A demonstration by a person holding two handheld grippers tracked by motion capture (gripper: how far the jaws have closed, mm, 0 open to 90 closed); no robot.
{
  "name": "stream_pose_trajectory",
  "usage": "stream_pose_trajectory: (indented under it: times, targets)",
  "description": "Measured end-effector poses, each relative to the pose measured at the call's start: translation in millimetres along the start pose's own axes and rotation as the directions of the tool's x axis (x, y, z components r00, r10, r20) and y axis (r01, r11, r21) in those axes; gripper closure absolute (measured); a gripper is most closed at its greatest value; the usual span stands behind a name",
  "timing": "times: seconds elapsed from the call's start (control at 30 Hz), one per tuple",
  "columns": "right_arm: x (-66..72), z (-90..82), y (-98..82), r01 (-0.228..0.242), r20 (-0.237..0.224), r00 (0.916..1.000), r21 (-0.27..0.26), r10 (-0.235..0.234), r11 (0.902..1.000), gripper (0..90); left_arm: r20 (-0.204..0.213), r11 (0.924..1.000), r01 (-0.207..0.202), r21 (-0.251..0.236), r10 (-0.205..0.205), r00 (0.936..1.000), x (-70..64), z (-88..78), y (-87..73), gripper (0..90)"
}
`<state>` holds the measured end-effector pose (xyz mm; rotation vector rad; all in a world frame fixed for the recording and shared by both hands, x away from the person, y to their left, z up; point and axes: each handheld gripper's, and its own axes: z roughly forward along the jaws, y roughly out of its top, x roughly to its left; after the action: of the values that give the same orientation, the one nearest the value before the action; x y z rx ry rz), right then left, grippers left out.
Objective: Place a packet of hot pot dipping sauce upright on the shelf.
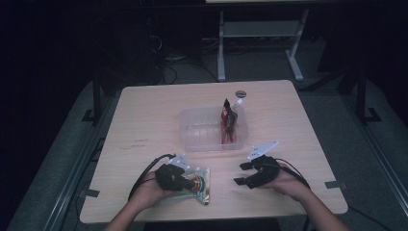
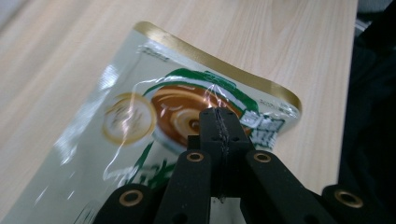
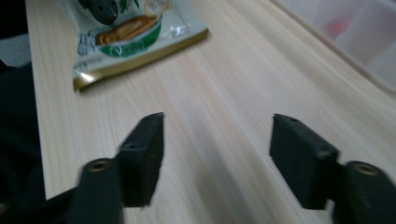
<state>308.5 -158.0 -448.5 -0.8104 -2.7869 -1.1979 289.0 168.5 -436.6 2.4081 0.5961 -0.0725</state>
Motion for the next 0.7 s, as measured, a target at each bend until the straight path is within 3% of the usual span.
stream_pose_trajectory:
  times: [0.13,0.3,0.4,0.53,0.7]
  targets:
    - [4.7,5.8,14.6,0.025,-0.007,0.9997,-0.027,-0.025,0.9993,63.7,-0.039,0.9981,0.050,-0.035,-0.051,0.9979,-2.2,-19.6,-14.9,89.8]
    - [15.0,25.0,34.2,0.090,-0.018,0.9958,-0.019,-0.090,0.9958,87.7,-0.033,0.9965,0.069,-0.046,-0.071,0.9970,-14.3,-29.5,-33.2,89.8]
    - [18.6,38.6,46.1,0.126,-0.029,0.9916,-0.014,-0.126,0.9920,89.6,-0.015,0.9963,0.080,-0.031,-0.081,0.9966,-21.4,-29.5,-40.7,89.8]
    - [20.0,58.4,61.5,0.162,-0.040,0.9860,-0.008,-0.162,0.9868,89.6,-0.018,0.9967,0.078,0.023,-0.077,0.9968,-22.3,-22.9,-44.6,89.8]
    - [15.7,80.9,74.9,0.165,-0.046,0.9853,0.001,-0.165,0.9863,89.6,-0.010,0.9962,0.082,0.027,-0.082,0.9966,-21.0,-20.8,-46.1,89.8]
